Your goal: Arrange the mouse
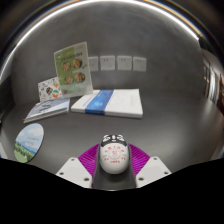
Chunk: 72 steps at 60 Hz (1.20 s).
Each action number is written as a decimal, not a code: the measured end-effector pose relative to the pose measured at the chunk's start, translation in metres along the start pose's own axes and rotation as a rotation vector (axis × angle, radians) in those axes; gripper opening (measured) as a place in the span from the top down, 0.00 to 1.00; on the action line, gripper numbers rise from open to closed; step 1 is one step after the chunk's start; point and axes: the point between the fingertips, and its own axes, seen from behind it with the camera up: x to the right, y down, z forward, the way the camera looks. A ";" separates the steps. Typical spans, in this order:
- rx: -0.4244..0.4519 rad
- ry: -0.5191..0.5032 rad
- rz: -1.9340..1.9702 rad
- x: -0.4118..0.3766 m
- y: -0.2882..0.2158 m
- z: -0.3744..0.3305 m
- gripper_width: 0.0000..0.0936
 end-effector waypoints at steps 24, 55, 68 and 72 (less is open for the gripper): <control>0.223 -0.100 -0.050 -0.292 -0.085 -0.078 0.54; -0.036 -0.006 -0.028 -0.350 0.020 -0.001 0.43; -0.074 -0.065 -0.029 -0.345 0.018 -0.028 0.12; -0.064 -0.081 -0.037 -0.333 0.015 -0.043 0.10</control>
